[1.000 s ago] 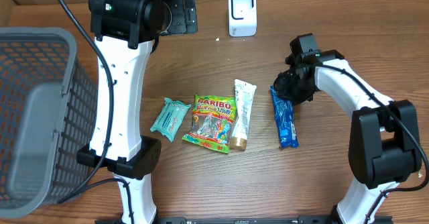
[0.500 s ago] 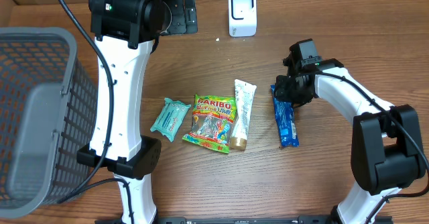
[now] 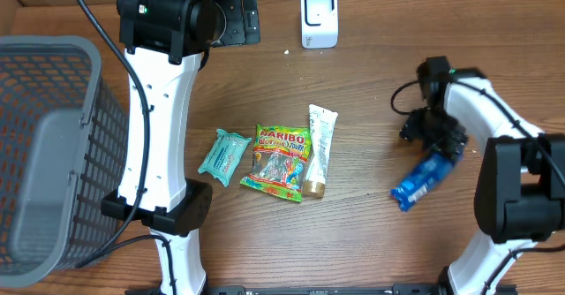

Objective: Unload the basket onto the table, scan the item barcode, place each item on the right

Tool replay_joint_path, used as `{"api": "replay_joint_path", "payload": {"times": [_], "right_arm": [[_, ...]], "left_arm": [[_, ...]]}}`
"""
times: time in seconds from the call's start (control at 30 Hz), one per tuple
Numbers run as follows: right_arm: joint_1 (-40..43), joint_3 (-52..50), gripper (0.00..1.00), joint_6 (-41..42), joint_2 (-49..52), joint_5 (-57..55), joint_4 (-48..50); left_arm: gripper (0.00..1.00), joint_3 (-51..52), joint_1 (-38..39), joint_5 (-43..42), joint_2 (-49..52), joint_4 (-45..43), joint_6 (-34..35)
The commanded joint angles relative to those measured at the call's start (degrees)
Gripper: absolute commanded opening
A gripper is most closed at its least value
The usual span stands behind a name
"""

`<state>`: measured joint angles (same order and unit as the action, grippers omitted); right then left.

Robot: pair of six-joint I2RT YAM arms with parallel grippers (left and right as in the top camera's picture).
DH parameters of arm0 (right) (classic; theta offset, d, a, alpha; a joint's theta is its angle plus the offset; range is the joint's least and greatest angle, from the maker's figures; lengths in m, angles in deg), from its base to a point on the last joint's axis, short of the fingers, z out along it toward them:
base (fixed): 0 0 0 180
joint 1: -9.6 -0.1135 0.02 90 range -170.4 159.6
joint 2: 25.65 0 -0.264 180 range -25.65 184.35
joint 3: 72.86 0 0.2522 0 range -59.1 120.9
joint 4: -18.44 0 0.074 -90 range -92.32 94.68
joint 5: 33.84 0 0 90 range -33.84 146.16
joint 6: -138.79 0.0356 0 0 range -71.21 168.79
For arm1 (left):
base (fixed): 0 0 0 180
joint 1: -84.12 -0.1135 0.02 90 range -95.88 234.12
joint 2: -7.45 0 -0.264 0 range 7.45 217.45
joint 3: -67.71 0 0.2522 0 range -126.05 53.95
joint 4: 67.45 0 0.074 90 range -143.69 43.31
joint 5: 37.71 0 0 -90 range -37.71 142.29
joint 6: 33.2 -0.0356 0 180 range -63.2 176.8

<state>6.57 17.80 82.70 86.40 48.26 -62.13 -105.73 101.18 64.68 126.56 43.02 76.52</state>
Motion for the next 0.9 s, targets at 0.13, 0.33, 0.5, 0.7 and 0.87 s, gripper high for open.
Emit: {"api": "replay_joint_path", "payload": {"times": [0.13, 0.33, 0.5, 0.7, 0.87], "right_arm": [[0.4, 16.0, 0.93, -13.6, 0.1, 9.4, -12.7], [-1.0, 14.6, 0.9, -25.3, 0.2, 22.8, -17.9], [-4.3, 12.4, 0.74, -31.0, 0.1, 26.7, -21.1], [-5.3, 12.4, 0.72, -29.2, -7.6, 27.0, -19.9], [-5.3, 11.1, 0.73, -23.2, -23.5, 20.2, -17.2]], "left_arm": [[1.0, 0.3, 0.2, -0.4, 0.6, 0.1, 1.1], [1.0, 0.3, 0.2, -0.4, 0.6, 0.1, 1.1], [1.0, 0.3, 0.2, -0.4, 0.6, 0.1, 1.1], [1.0, 0.3, 0.2, -0.4, 0.6, 0.1, 1.1], [1.0, 0.3, 0.2, -0.4, 0.6, 0.1, 1.1]]}}
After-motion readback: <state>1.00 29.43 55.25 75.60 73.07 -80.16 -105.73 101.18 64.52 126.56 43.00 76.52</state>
